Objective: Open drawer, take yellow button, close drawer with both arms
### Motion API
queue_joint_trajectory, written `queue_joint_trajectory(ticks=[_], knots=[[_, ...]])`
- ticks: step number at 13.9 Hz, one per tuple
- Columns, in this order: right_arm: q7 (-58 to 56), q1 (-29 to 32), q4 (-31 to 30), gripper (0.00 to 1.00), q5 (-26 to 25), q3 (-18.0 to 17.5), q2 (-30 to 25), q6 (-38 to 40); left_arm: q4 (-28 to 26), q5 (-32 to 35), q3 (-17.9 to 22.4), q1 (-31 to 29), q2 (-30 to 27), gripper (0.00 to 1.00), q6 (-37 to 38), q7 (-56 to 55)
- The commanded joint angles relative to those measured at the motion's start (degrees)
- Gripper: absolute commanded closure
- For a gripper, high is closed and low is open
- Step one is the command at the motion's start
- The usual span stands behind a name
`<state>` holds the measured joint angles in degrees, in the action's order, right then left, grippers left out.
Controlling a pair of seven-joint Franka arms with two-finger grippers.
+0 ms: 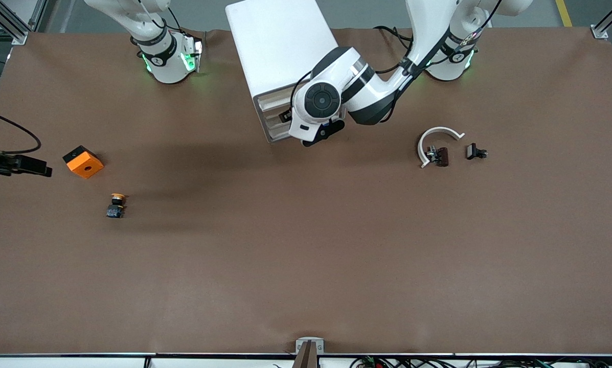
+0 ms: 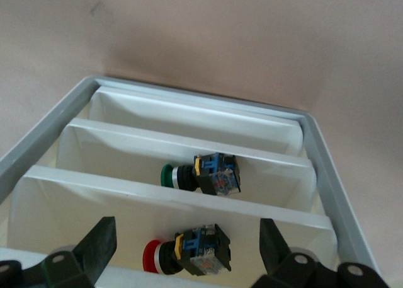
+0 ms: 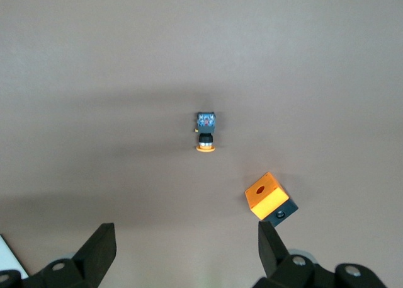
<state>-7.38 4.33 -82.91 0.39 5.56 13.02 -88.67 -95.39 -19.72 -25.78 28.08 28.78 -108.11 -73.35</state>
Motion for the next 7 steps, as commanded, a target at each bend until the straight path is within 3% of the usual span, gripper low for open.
queue_joint_trajectory(ticks=[1, 7], knots=[[-0.4, 1.2, 4.8, 0.00, 0.6, -0.5, 1.2, 1.6, -0.3, -3.8, -1.0, -0.1, -0.2, 0.00, 0.5, -1.5], [-0.5, 0.2, 5.7, 0.00, 0.8, -0.6, -1.0, 8.8, -0.1, -7.8, -1.0, 0.0, 0.2, 0.00, 5.8, -5.4]])
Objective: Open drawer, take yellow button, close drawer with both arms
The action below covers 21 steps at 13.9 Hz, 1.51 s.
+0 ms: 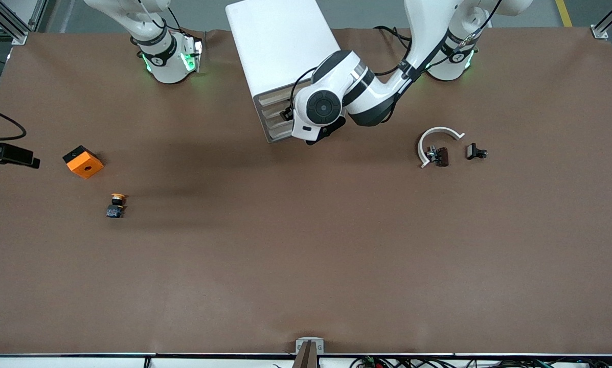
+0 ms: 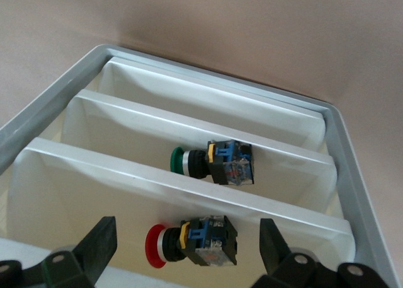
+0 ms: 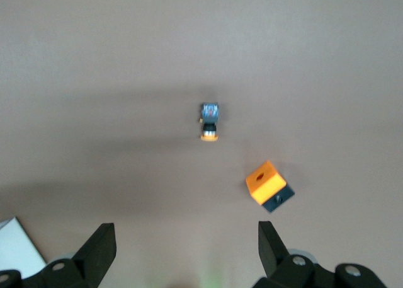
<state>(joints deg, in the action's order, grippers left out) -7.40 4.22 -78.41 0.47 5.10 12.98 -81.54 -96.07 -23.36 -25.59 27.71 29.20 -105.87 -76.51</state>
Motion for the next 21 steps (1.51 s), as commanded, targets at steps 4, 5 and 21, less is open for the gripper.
queue_joint_trajectory(ticks=[4, 5, 21], knots=[[-0.7, 0.5, 4.7, 0.00, 0.7, 0.2, -1.7, 2.2, 0.8, -4.3, -1.2, 0.1, -0.1, 0.00, 4.3, -2.2], [-0.5, 0.5, 4.7, 0.00, 0.7, 0.2, -2.1, 2.3, 1.3, -4.0, -1.1, 0.1, -0.1, 0.00, 4.3, -2.1], [0.6, -0.7, -8.9, 0.00, 1.6, 0.3, -18.2, 1.5, 10.3, 23.9, -1.0, -16.1, 2.1, 0.00, 1.7, 7.8]])
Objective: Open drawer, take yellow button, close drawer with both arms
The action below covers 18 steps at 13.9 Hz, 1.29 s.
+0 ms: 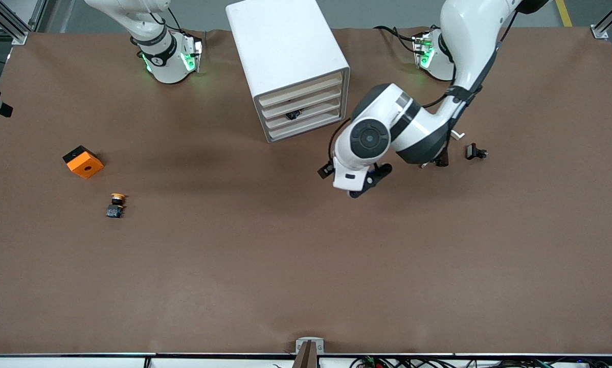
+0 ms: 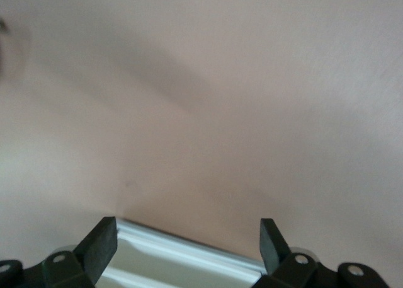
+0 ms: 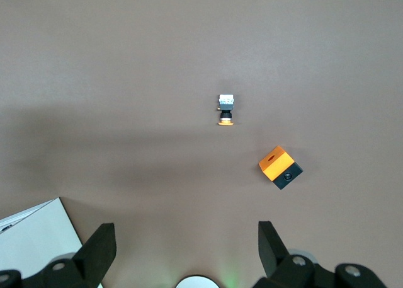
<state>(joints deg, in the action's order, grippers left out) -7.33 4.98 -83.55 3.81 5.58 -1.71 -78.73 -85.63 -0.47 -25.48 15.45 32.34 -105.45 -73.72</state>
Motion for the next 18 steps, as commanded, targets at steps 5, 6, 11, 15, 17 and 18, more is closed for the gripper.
queue_joint_trajectory(ticks=[5, 6, 11, 15, 17, 18], knots=[[0.6, -2.3, -10.8, 0.00, -2.2, -0.4, -8.1, -5.5, -0.4, 1.3, -0.8, -10.1, -6.7, 0.00, 11.1, 22.9], [0.6, -2.3, -11.3, 0.00, -2.2, -0.5, -8.5, -5.5, -1.0, 1.1, -0.5, -10.9, -8.1, 0.00, 12.0, 26.9], [1.1, -2.6, -11.4, 0.00, -4.7, -0.8, -8.7, -5.9, -9.9, -5.1, 16.6, -6.0, -21.3, 0.00, 14.5, 49.3], [5.9, -2.9, -11.5, 0.00, -5.3, -0.9, -9.0, -5.4, -14.8, -5.2, 23.1, -7.8, -29.3, 0.00, 14.6, 63.9], [5.7, -2.8, -11.5, 0.00, -5.3, -0.9, -9.0, -5.3, -14.7, -4.4, 23.4, -11.9, -31.0, 0.00, 14.5, 70.7], [5.6, -2.7, -11.5, 0.00, -5.2, -0.9, -9.0, -5.2, -14.4, -3.6, 23.8, -12.8, -32.1, 0.00, 14.4, 73.3]])
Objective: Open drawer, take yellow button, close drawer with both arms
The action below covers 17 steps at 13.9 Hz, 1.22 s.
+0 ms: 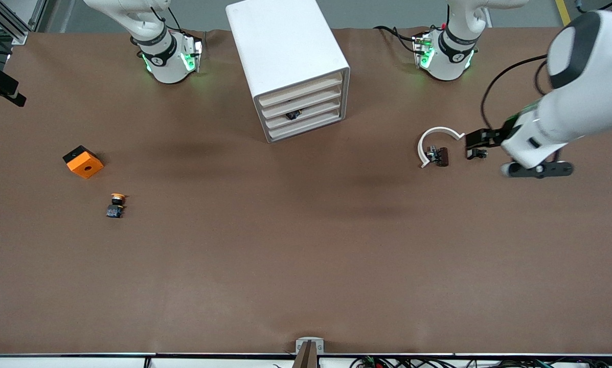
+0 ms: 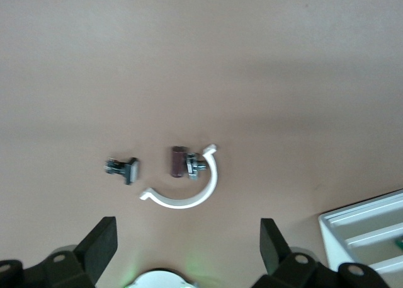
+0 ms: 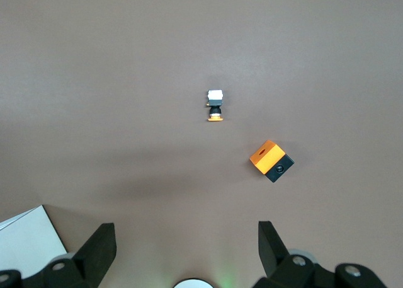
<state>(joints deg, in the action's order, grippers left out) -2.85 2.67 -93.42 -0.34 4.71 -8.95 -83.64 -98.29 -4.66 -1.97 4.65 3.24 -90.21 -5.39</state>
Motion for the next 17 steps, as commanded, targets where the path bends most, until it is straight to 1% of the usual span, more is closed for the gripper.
queue_joint_trajectory(ticks=[1, 2, 4, 6, 9, 12, 17], knots=[[1.1, -0.4, -1.6, 0.00, -1.1, 0.0, -1.8, -0.3, -1.4, 1.4, 2.0, -2.3, -4.0, 0.00, -1.2, 7.0], [1.1, -0.4, -1.6, 0.00, -1.1, 0.0, -1.8, -0.3, -0.2, 1.4, 3.7, -2.1, -4.7, 0.00, -1.4, 7.8], [1.0, -0.1, -1.6, 0.00, -0.8, 0.0, -1.8, -0.2, 2.6, 1.5, 4.2, -2.4, -4.8, 0.00, -1.1, 7.9], [1.0, 0.0, -1.6, 0.00, -0.6, -0.1, -2.0, 0.0, 4.9, 1.7, 3.9, -3.2, -4.4, 0.00, -1.1, 7.7], [0.9, 0.5, -1.6, 0.00, -0.3, -0.2, -2.0, 0.0, 5.7, 3.0, 3.3, -2.9, -4.4, 0.00, -1.0, 7.4], [0.9, 0.5, -1.6, 0.00, 0.3, -0.2, -2.0, -0.1, 7.8, 3.0, 2.2, -2.9, -4.6, 0.00, -0.1, 7.1], [-0.2, 0.4, -1.6, 0.00, 0.2, -0.1, -1.9, -0.1, 8.6, 2.9, 1.2, -2.8, -4.8, 0.00, 1.6, 5.6]])
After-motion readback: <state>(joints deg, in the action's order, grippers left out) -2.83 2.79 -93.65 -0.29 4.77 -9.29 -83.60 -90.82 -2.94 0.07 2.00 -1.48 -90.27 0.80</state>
